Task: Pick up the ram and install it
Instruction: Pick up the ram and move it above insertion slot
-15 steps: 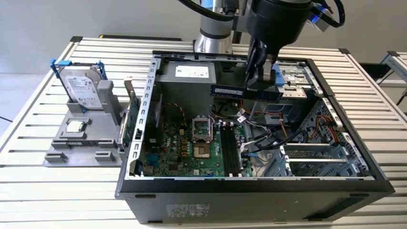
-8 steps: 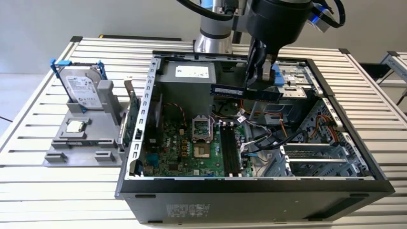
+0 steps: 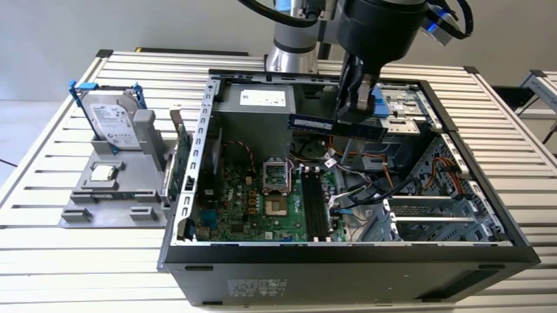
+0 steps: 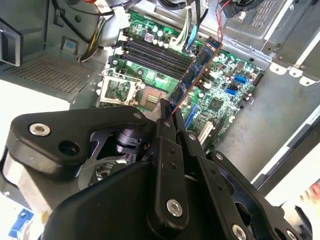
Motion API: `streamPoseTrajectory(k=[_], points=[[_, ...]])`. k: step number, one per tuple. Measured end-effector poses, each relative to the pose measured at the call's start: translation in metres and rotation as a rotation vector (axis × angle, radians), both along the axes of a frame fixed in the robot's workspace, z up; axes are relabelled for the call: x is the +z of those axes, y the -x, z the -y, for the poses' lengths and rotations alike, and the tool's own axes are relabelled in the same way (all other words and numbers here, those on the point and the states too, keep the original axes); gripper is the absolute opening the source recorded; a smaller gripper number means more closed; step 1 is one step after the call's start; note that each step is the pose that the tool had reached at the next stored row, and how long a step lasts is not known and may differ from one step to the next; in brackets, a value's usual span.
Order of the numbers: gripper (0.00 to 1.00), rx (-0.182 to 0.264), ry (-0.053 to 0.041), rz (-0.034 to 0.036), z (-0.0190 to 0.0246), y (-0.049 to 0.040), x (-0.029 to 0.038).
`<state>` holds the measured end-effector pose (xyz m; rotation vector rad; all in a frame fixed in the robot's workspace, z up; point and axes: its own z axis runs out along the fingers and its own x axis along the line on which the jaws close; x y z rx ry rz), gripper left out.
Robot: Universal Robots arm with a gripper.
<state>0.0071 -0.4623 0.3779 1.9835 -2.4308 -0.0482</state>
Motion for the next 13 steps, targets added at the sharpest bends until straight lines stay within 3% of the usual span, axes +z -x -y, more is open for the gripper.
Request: streamPoseTrajectory(k=[13], points=[[0.00,-0.076,0.0000,0.0000,0.0000,0.0000,0.0000]])
